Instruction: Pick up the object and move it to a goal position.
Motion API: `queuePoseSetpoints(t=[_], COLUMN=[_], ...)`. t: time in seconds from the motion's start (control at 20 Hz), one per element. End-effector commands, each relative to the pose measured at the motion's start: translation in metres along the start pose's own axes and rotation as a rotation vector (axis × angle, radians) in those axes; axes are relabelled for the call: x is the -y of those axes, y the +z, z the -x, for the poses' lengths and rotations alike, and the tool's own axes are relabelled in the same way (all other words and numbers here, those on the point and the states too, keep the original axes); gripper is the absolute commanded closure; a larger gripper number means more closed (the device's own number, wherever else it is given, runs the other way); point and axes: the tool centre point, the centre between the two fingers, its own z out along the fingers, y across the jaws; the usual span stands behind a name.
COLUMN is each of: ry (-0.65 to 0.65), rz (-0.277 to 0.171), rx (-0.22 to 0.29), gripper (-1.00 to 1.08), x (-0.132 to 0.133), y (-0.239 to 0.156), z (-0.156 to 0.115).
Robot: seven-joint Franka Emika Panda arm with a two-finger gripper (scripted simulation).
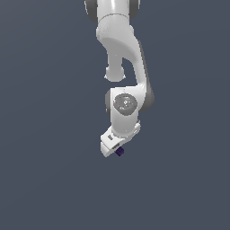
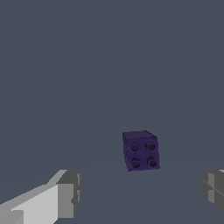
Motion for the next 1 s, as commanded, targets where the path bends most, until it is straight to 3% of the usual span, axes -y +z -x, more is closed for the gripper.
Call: queuePoseSetpoints(t=[0.0, 0.6, 0.95], ry=[-0.034, -0.071, -0.075], rz=[0.002, 0.005, 0.005], rx=[-0.004, -0.007, -0.007], gripper=[-0.92, -0.92, -0.92], x=[-0.004, -0.010, -0.009], y=[0.004, 0.012, 0.045], z=[-0.002, -0.004, -0.004])
